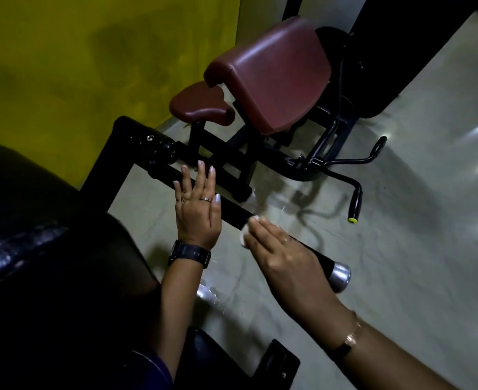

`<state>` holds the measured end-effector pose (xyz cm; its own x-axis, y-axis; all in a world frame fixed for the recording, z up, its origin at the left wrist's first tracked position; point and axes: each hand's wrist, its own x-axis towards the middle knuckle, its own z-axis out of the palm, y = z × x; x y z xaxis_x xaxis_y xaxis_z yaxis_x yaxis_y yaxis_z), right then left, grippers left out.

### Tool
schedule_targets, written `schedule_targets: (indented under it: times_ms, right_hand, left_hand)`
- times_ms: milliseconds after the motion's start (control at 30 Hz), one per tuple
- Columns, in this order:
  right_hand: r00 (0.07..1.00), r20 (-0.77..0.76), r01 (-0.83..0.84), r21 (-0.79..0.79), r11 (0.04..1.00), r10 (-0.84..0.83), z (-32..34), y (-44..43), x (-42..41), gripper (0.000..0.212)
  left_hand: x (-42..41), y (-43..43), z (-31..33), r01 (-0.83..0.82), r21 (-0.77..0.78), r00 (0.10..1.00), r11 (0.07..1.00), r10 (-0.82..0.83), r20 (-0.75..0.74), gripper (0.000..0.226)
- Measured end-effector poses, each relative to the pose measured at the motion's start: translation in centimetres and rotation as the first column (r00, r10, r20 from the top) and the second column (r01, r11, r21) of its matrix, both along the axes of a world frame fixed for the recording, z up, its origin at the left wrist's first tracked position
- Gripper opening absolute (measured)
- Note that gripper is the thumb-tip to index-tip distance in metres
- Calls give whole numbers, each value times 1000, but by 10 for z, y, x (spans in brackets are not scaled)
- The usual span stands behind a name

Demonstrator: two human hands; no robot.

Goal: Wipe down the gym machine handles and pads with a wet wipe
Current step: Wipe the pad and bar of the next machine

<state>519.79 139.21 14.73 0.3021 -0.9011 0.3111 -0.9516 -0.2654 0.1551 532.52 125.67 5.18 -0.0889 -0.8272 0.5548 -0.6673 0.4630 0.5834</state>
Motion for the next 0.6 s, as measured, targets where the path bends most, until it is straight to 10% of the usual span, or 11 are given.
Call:
schedule_targets:
  times_ms: [600]
  right_hand:
    - [999,27,34,-93,995,-32,-23,0,-10,45]
  left_hand:
    - [-17,20,22,257,-30,882,966,-222,416,53]
